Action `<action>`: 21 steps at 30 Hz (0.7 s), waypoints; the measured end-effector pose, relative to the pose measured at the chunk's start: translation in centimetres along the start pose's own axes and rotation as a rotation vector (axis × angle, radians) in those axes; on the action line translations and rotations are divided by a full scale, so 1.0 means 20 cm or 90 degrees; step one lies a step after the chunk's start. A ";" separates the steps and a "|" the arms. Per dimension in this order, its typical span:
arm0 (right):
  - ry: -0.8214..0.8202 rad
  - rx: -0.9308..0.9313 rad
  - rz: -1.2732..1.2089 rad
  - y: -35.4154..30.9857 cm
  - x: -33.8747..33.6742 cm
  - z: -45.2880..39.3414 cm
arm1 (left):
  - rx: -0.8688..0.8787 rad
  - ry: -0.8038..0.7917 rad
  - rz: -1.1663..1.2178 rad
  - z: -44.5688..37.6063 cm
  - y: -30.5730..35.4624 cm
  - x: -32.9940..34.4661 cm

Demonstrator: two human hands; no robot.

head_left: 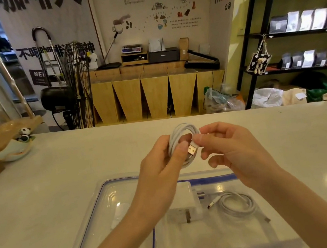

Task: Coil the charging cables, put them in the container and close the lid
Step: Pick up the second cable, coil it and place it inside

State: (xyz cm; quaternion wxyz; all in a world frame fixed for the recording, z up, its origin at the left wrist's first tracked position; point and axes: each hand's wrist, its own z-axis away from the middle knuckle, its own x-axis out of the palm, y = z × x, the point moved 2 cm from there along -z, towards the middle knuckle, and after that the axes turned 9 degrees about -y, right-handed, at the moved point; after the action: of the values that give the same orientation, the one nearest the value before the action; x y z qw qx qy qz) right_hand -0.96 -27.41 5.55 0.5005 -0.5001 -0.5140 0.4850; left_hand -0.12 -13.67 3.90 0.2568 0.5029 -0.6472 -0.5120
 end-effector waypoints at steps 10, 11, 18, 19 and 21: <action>-0.087 0.002 0.131 -0.03 -0.03 -0.03 | -0.168 0.019 0.258 -0.05 0.01 -0.09; -0.102 0.009 0.144 -0.04 -0.04 -0.03 | -0.172 0.008 0.255 -0.05 0.01 -0.09; -0.207 0.081 0.342 -0.03 -0.09 -0.01 | -0.256 -0.125 0.096 -0.05 0.01 -0.10; -0.218 0.095 0.366 -0.02 -0.09 0.00 | -0.260 -0.159 0.028 -0.04 0.01 -0.10; -0.242 0.115 0.404 -0.01 -0.11 0.02 | -0.258 -0.238 -0.125 -0.03 0.01 -0.11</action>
State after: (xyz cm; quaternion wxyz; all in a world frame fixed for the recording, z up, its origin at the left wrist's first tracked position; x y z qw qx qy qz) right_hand -1.33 -29.59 5.68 0.2631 -0.4893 -0.3723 0.7435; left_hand 1.18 -11.89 4.69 0.1777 0.3983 -0.5160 -0.7372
